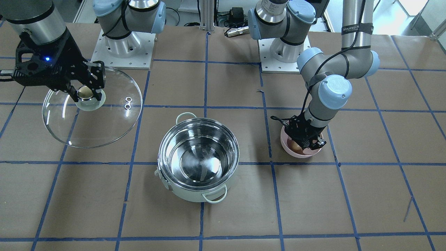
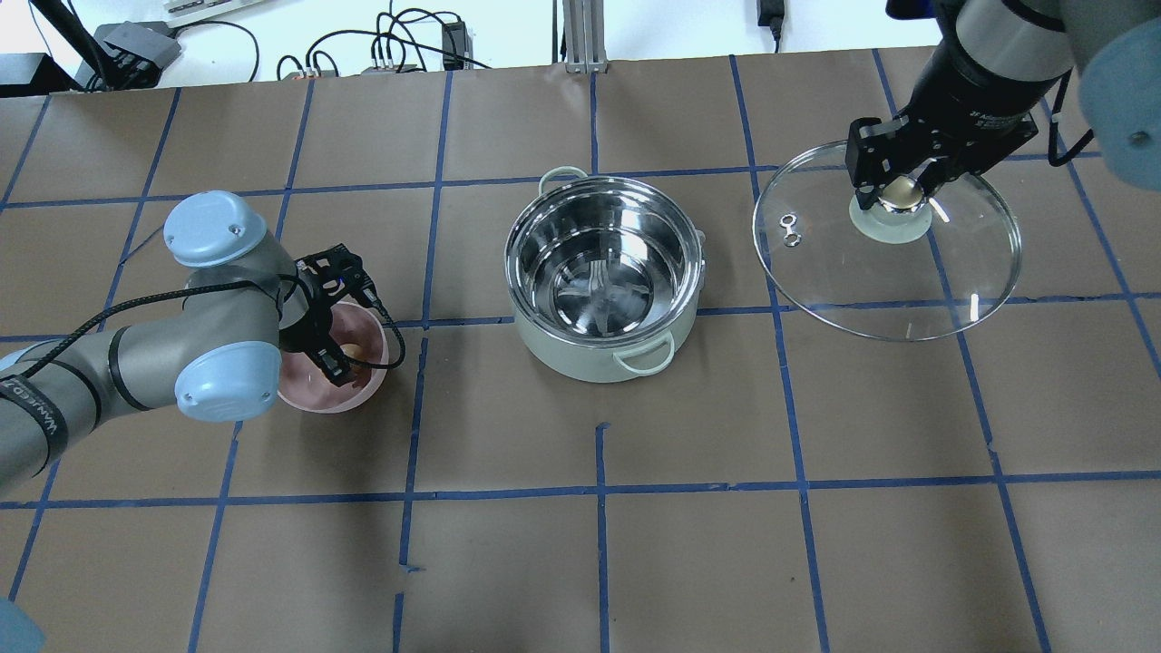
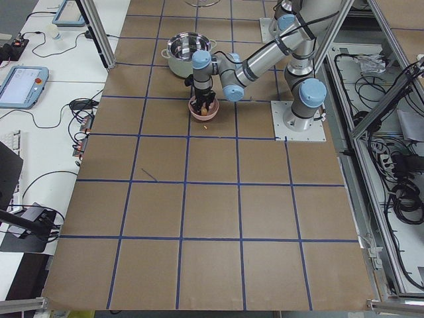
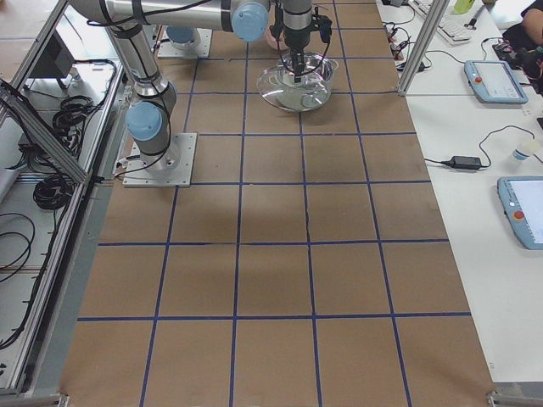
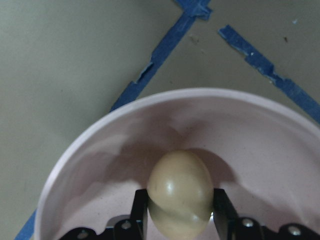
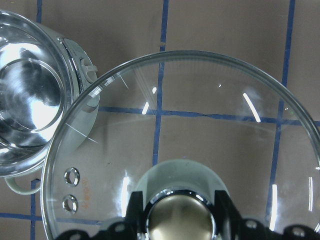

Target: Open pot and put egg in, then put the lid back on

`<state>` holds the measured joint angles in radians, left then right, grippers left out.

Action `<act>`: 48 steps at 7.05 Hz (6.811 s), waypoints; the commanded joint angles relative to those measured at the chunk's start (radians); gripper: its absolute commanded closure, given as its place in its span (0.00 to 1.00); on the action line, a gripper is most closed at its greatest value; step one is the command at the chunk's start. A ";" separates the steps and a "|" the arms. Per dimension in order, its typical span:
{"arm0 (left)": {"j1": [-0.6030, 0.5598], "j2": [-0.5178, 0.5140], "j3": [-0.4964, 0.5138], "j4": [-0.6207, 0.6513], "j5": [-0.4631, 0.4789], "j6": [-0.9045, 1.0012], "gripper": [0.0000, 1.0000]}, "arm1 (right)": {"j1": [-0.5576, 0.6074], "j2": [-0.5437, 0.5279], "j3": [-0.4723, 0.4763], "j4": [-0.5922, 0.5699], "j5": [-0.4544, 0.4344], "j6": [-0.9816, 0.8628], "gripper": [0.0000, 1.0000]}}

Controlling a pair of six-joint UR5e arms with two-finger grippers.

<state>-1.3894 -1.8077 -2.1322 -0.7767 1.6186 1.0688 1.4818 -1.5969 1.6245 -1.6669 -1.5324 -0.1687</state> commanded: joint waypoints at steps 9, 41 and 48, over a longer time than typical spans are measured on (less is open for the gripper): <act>-0.215 0.035 0.449 -0.337 -0.155 -0.843 0.76 | -0.002 0.000 0.000 0.001 0.000 0.002 0.77; -0.171 0.203 0.689 -0.934 -0.077 -1.046 0.00 | 0.367 0.311 -0.060 -0.488 0.031 0.426 0.74; -0.050 0.263 0.679 -0.927 -0.065 -0.952 0.00 | 0.426 0.347 -0.054 -0.452 0.046 0.540 0.72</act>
<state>-1.4706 -1.5526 -1.4516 -1.6930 1.5526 0.0842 1.9083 -1.2499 1.5686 -2.1239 -1.4829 0.3730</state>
